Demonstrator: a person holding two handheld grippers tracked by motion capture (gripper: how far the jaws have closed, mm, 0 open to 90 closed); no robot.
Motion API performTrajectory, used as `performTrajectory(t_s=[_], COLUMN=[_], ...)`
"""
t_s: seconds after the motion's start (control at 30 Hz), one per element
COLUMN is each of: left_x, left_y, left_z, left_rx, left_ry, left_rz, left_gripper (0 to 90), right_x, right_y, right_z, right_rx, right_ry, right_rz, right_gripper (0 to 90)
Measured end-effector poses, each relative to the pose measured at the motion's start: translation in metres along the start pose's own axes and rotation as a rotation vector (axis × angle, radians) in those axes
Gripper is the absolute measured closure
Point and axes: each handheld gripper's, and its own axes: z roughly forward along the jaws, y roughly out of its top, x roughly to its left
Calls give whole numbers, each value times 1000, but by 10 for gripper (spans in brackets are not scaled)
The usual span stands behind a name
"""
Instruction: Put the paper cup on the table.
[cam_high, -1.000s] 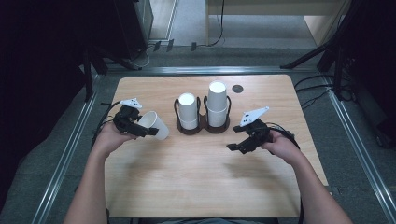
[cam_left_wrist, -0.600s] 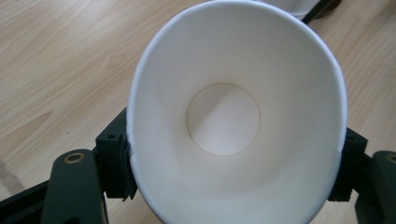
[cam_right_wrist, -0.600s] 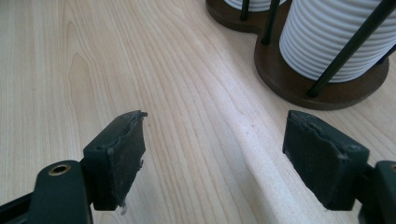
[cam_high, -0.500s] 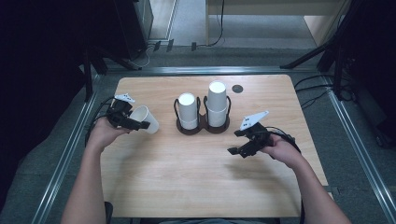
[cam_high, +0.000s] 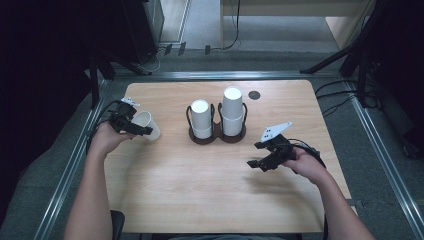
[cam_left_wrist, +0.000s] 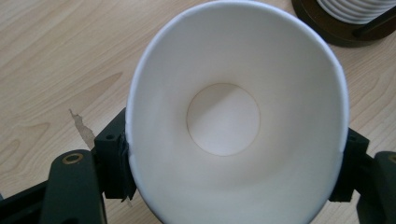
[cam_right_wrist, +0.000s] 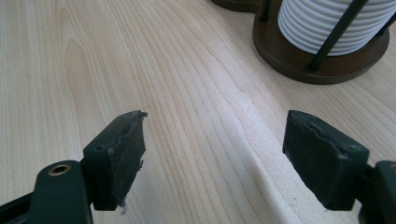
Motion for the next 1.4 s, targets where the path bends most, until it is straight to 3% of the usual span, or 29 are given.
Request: performTrajectory(t_s=[0.27, 0.63, 1.1, 1.4], left_x=[1, 0, -1, -3], left_y=[-2, -2, -2, -2], left_z=[5, 10, 12, 11], left_rx=[68, 82, 83, 70], left_ry=[58, 79, 69, 47], left_rz=[10, 6, 3, 7], left_gripper=[230, 210, 189, 126], right_x=[0, 0, 0, 1], right_y=[0, 0, 0, 0], right_z=[1, 1, 1, 1], right_rx=[-1, 2, 2, 4], right_ry=[-3, -6, -7, -6], right_rz=[-6, -2, -10, -14], right_gripper=[213, 212, 212, 212])
